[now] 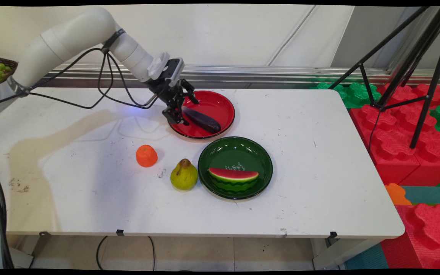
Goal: Pick up the eggplant from the red plate, then place the picked object on the table
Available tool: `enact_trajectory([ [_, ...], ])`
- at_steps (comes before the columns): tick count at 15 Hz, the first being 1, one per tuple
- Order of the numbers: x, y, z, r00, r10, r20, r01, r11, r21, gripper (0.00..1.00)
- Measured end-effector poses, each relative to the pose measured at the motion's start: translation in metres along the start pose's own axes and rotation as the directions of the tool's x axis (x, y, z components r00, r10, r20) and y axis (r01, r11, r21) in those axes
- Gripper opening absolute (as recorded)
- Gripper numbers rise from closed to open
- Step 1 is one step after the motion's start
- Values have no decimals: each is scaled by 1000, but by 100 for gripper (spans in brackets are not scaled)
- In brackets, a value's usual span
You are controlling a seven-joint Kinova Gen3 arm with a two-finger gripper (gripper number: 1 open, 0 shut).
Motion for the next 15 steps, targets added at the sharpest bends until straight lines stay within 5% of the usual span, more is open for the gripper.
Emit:
enact_trajectory([
  [9,2,-11,16,1000,11,0,-11,999,-34,100],
  [10,2,-12,17,1000,10,0,-10,999,-38,0],
  [15,2,-12,21,1000,15,0,-15,998,-54,0],
])
